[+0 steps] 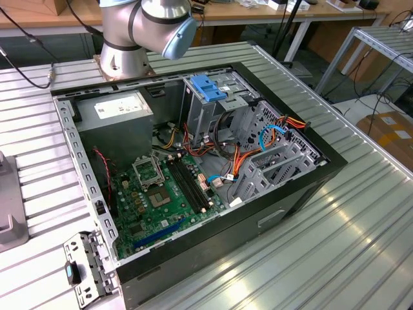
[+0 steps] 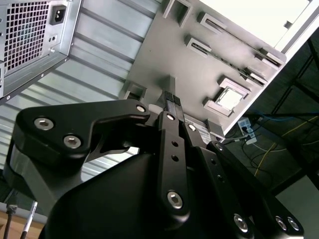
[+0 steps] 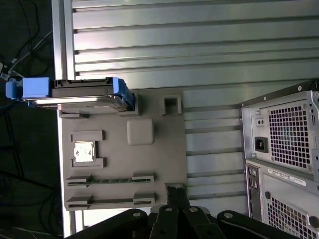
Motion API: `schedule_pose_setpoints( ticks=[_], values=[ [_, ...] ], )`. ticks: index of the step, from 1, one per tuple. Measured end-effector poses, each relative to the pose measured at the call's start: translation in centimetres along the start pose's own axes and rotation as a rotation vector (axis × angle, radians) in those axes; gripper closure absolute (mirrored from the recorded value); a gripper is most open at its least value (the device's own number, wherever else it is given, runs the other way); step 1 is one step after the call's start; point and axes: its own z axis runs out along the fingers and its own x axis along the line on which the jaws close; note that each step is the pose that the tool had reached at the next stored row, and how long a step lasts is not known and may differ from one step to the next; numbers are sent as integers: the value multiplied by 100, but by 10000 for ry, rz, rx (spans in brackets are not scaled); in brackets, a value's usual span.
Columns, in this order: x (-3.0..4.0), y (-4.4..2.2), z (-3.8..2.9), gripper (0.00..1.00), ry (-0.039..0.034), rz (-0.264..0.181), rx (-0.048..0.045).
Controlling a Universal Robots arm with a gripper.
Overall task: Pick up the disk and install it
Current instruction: 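Reach for the disk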
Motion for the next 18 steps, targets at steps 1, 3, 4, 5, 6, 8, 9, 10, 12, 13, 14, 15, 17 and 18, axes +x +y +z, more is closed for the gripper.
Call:
schedule_pose_setpoints(
  ticks=[1, 3, 4, 5, 6, 8, 9, 10, 12, 13, 14, 15, 17, 18],
  values=[
    [3, 0, 0, 90, 0, 0, 0],
    [10, -1, 1, 90, 0, 0, 0],
    [15, -1, 2, 90, 0, 0, 0],
    [17, -1, 2, 90, 0, 0, 0],
    [20, -2, 2, 90, 0, -1, 0],
    [33, -3, 4, 90, 0, 0, 0],
    [37, -3, 4, 90, 0, 0, 0],
    [41, -3, 4, 90, 0, 0, 0],
    [50, -4, 6, 90, 0, 0, 0],
    [54, -4, 6, 90, 0, 0, 0],
    [57, -5, 6, 90, 0, 0, 0],
    [59, -5, 6, 90, 0, 0, 0],
    [64, -5, 7, 90, 0, 0, 0],
    [66, -5, 7, 90, 0, 0, 0]
  ],
)
